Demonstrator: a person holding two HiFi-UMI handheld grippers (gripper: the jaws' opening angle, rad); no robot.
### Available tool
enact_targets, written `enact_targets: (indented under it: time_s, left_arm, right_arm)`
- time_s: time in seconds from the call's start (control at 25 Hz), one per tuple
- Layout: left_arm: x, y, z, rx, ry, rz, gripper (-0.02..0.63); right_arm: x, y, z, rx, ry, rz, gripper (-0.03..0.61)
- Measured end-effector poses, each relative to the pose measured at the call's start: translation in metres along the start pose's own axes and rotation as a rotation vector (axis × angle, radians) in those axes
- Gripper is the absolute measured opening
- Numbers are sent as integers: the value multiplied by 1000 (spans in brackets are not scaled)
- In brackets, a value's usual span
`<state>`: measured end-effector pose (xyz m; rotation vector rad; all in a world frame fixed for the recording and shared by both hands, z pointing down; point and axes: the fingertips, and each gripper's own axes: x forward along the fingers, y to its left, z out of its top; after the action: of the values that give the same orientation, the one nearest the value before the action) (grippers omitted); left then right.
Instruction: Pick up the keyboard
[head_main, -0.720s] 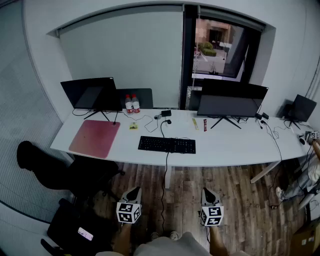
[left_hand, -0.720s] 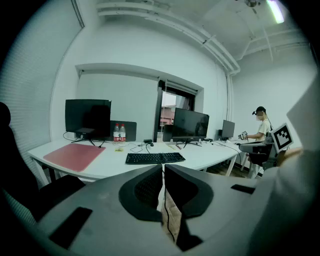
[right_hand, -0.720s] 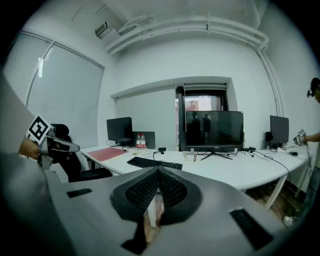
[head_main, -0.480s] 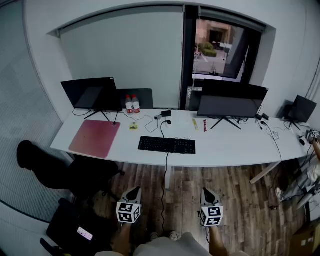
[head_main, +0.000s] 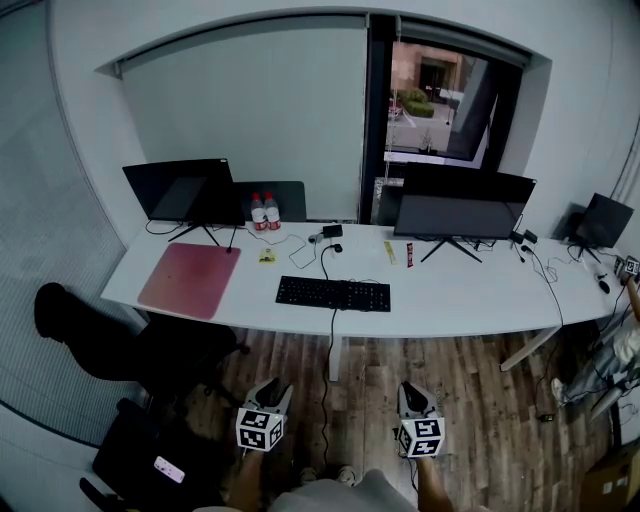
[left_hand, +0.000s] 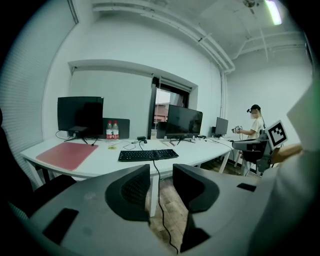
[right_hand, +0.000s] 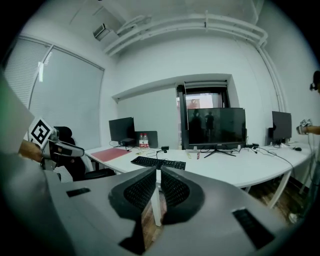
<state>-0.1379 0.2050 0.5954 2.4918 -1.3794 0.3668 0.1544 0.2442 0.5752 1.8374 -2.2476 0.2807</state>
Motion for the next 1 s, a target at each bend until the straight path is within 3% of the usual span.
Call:
enact_targets:
  time_s: [0.12,0.2,1.0]
  left_arm:
    - [1,-7,-4,-9,9,-13,138]
    - [1,-10,-6,-12,9,-12,140]
    - [30,-39,-8,-15,7,17,138]
  right_arm:
    - [1,6,-5,7,17,52,139]
    - [1,8,-7,8,20,69,181]
    - [7,-20,-22,-18,38,108,156]
